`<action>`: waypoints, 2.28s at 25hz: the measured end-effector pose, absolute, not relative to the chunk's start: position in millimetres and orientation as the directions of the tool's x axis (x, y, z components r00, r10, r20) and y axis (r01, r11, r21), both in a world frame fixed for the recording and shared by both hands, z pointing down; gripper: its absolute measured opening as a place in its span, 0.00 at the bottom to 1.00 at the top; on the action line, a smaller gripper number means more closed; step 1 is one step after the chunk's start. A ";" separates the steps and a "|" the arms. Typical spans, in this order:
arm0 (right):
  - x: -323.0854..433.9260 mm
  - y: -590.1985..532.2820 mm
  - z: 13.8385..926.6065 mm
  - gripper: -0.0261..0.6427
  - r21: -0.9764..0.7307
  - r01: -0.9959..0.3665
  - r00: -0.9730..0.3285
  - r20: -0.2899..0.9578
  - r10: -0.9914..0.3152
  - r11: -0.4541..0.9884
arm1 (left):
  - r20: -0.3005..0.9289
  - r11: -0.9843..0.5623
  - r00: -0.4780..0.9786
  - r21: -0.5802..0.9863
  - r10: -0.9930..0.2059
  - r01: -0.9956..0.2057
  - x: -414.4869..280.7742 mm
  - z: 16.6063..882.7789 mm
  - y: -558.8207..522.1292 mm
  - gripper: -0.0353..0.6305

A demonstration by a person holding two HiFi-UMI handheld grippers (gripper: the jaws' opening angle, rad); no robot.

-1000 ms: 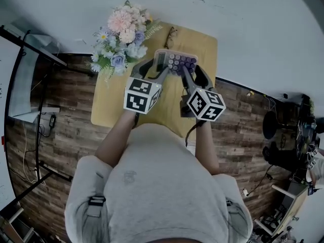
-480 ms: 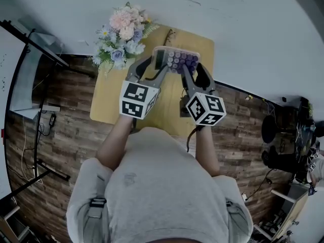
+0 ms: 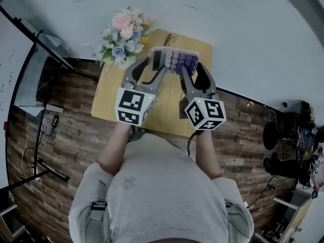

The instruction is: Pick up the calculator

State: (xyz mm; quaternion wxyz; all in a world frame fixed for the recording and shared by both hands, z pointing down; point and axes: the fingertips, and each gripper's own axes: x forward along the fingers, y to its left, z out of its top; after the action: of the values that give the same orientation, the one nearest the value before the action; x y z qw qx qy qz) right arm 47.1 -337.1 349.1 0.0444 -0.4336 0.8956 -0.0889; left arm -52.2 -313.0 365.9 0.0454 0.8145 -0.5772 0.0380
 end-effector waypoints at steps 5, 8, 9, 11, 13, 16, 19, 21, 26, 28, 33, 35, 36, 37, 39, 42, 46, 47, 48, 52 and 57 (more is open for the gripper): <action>53.2 -318.6 329.0 0.38 -0.170 -0.754 -0.635 -0.058 -0.770 0.634 | 0.068 -0.312 0.312 -0.001 -0.948 -0.950 -46.2 346.0 -293.4 0.37; 57.8 -308.0 318.3 0.38 -0.157 -0.746 -0.641 -0.092 -0.762 0.647 | 0.040 -0.305 0.304 -0.025 -0.952 -0.952 -41.6 334.3 -282.4 0.37; 59.2 -304.7 315.0 0.38 -0.152 -0.744 -0.643 -0.102 -0.759 0.650 | 0.031 -0.303 0.302 -0.032 -0.953 -0.952 -40.1 330.9 -279.1 0.37; 62.0 -297.9 308.4 0.38 -0.137 -0.742 -0.645 -0.120 -0.755 0.656 | 0.015 -0.300 0.299 -0.045 -0.954 -0.953 -37.4 324.2 -272.3 0.37; 65.7 -290.2 301.9 0.38 -0.124 -0.741 -0.646 -0.139 -0.751 0.660 | -0.001 -0.296 0.297 -0.060 -0.955 -0.953 -34.2 318.1 -264.9 0.37; 72.6 -278.0 293.1 0.38 -0.100 -0.741 -0.646 -0.164 -0.745 0.664 | -0.023 -0.294 0.296 -0.067 -0.955 -0.953 -27.3 310.3 -253.2 0.37; 80.0 -265.9 287.0 0.38 -0.081 -0.741 -0.646 -0.184 -0.741 0.666 | -0.044 -0.294 0.297 -0.068 -0.954 -0.953 -19.6 304.1 -241.6 0.37; 85.4 -256.8 283.7 0.38 -0.071 -0.742 -0.645 -0.197 -0.738 0.667 | -0.055 -0.291 0.295 -0.071 -0.954 -0.954 -14.3 300.7 -232.9 0.37; 98.3 -237.7 277.3 0.38 -0.051 -0.744 -0.641 -0.223 -0.734 0.666 | -0.074 -0.290 0.295 -0.074 -0.953 -0.954 -1.6 296.3 -214.7 0.37; 103.1 -231.2 275.5 0.38 -0.041 -0.746 -0.639 -0.233 -0.733 0.664 | -0.082 -0.290 0.296 -0.079 -0.952 -0.954 3.2 294.7 -208.8 0.37; 115.7 -218.2 271.0 0.38 -0.027 -0.752 -0.632 -0.253 -0.733 0.658 | -0.095 -0.294 0.303 -0.096 -0.948 -0.951 15.0 291.8 -197.4 0.37; 121.0 -213.8 269.4 0.38 -0.017 -0.758 -0.626 -0.260 -0.735 0.652 | -0.098 -0.301 0.311 -0.100 -0.945 -0.948 20.0 291.2 -194.3 0.37; 123.8 -211.9 268.4 0.38 -0.013 -0.761 -0.623 -0.264 -0.737 0.648 | -0.102 -0.306 0.315 -0.100 -0.943 -0.947 22.8 289.9 -193.0 0.37; 126.4 -210.2 267.3 0.38 -0.010 -0.764 -0.619 -0.268 -0.738 0.645 | -0.107 -0.310 0.320 -0.098 -0.941 -0.946 25.6 288.0 -191.9 0.37; 131.3 -207.9 265.4 0.38 -0.007 -0.770 -0.612 -0.276 -0.741 0.638 | -0.114 -0.318 0.328 -0.097 -0.938 -0.943 30.5 285.0 -190.5 0.37; 137.3 -205.3 262.6 0.38 -0.003 -0.777 -0.603 -0.286 -0.745 0.630 | -0.119 -0.326 0.337 -0.102 -0.934 -0.940 36.4 282.2 -189.4 0.37; 144.0 -201.6 259.3 0.38 0.004 -0.782 -0.596 -0.298 -0.745 0.624 | -0.127 -0.332 0.344 -0.109 -0.930 -0.937 42.9 279.6 -187.0 0.37; 145.3 -201.0 258.8 0.38 0.003 -0.782 -0.595 -0.301 -0.745 0.623 | -0.127 -0.333 0.345 -0.111 -0.930 -0.936 44.0 279.6 -186.5 0.37; 146.4 -200.6 258.6 0.38 0.002 -0.783 -0.593 -0.303 -0.746 0.622 | -0.126 -0.334 0.347 -0.115 -0.929 -0.936 44.9 279.7 -186.3 0.37; 150.6 -200.4 258.3 0.38 0.001 -0.789 -0.585 -0.308 -0.750 0.615 | -0.125 -0.340 0.354 -0.118 -0.927 -0.933 48.6 278.8 -187.3 0.37; 156.7 -201.4 257.3 0.38 0.001 -0.796 -0.576 -0.312 -0.756 0.605 | -0.131 -0.349 0.363 -0.120 -0.923 -0.929 54.7 276.0 -189.7 0.37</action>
State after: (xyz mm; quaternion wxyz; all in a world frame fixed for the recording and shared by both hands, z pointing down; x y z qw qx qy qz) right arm 156.7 -201.4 257.3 0.1411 -0.4385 0.8848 0.0707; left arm 54.7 -189.7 276.0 -0.0870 0.8209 -0.5640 -0.0199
